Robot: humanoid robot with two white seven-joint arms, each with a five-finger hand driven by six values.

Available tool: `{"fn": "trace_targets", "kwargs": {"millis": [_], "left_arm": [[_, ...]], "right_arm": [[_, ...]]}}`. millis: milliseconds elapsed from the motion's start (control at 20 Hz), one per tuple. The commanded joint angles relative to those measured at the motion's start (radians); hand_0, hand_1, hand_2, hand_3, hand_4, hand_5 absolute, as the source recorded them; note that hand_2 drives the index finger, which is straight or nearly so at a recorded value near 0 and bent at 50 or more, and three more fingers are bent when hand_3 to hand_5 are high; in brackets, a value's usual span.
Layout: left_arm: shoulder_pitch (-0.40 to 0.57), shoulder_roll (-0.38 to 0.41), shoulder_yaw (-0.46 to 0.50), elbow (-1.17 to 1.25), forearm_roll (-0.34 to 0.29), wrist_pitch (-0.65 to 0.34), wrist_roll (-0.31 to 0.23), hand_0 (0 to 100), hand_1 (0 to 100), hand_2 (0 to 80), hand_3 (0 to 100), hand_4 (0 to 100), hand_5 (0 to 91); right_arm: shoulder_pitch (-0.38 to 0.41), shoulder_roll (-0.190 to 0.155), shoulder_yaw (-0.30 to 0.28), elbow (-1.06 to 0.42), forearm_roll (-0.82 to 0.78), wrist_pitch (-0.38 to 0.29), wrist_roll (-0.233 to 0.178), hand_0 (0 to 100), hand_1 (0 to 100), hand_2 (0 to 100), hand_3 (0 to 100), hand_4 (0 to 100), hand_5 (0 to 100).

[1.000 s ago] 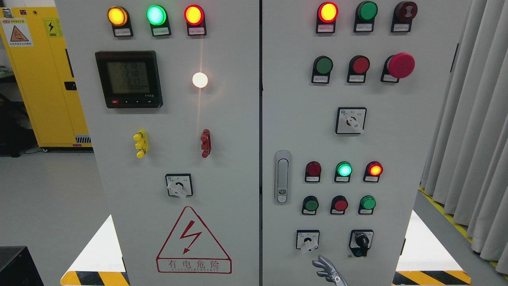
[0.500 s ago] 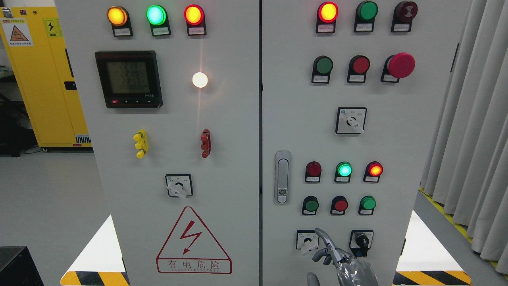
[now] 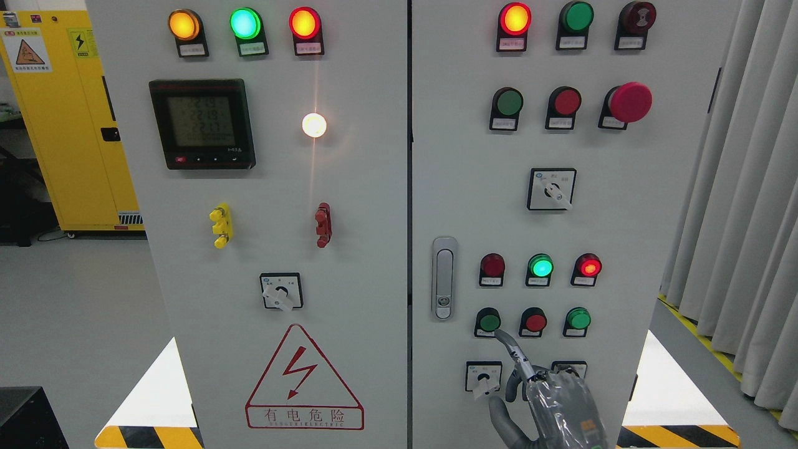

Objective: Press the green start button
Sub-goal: 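Move the right hand up to the green push button on the lower row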

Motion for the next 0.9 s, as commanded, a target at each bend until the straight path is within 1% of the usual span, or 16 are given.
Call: {"fn": "trace_targets", "kwargs": {"millis": [0,450,850], "left_arm": [[0.000,0.000,0.000,0.000,0.000,0.001,0.000,12,56,0.0,0,0,0.0],[0.001,0.000,0.000,0.000,0.000,0.001,0.000,12,56,0.0,0,0,0.0],[0.000,0.000,0.000,0.000,0.000,0.001,0.000,12,56,0.0,0,0,0.0]], "right_arm": [[-0.030,-0.002,0.008,0.042,0.022,0.002,0.008,61,93,0,75,84,89],[-0.047,-0.002,0.011,0.051,0.046,0.002,0.009,65,93,0,75,83,89],[-0.053,-0.002,0.031,0.054,0.048,0.002,0.011,66,94,0,74,83,89]]}}
